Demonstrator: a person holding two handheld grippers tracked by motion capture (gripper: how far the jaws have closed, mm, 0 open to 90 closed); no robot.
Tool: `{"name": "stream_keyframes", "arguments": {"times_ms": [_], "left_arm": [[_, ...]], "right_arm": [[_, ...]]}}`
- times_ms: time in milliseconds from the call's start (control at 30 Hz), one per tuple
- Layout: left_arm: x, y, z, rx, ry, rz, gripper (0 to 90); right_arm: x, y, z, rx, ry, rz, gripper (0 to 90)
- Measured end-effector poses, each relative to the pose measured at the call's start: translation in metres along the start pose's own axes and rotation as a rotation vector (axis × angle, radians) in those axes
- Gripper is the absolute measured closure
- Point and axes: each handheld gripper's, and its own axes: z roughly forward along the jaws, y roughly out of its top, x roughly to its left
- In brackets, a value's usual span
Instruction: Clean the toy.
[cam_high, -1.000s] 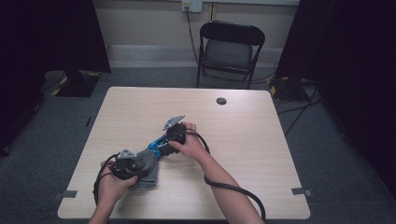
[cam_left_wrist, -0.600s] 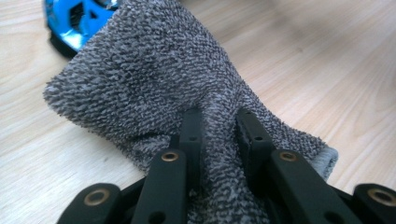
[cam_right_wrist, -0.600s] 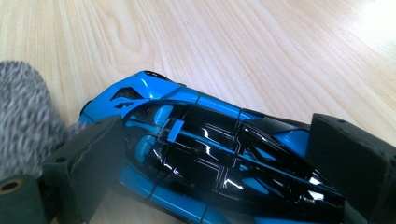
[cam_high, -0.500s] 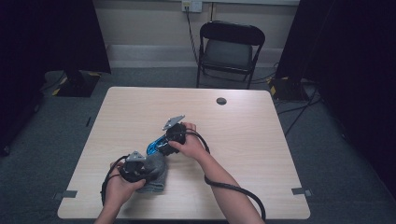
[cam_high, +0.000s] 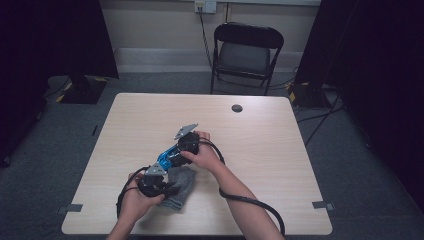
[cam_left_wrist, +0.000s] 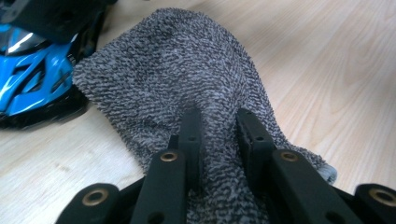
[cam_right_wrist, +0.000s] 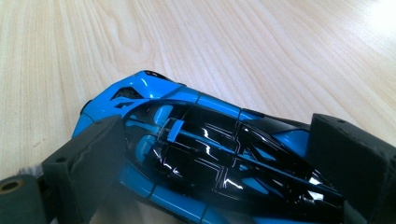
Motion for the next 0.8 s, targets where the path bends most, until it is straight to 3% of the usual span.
{"name": "stream_keyframes", "arguments": {"times_ms": [167, 333, 367, 600, 667, 700, 800], "left_arm": [[0.0, -0.001, 0.001, -0.001, 0.008, -0.001, 72.0], [0.003, -0.003, 0.0, 0.005, 0.055, 0.03, 65.1], [0.003, -0.004, -0.001, 0.002, 0.069, 0.016, 62.2], [0.007, -0.008, -0.007, 0.028, 0.105, 0.015, 60.9], [0.009, -0.008, -0.01, 0.034, 0.112, -0.005, 60.8], [0.013, -0.008, -0.015, 0.037, 0.143, -0.009, 59.9], [0.017, -0.01, -0.02, 0.035, 0.167, -0.018, 59.1]], "right_arm": [[0.0, 0.0, 0.0, -0.001, 0.0, 0.0, 4.4], [0.0, 0.0, 0.0, 0.001, -0.001, 0.001, 4.4], [0.0, 0.0, 0.0, 0.001, 0.0, 0.001, 4.4], [0.0, 0.0, 0.0, 0.0, -0.001, 0.0, 4.4], [0.0, 0.0, 0.0, -0.001, 0.0, 0.0, 4.4], [0.0, -0.001, 0.0, -0.008, -0.001, 0.001, 4.4], [0.0, -0.001, 0.0, -0.009, -0.002, 0.002, 4.4]]}}
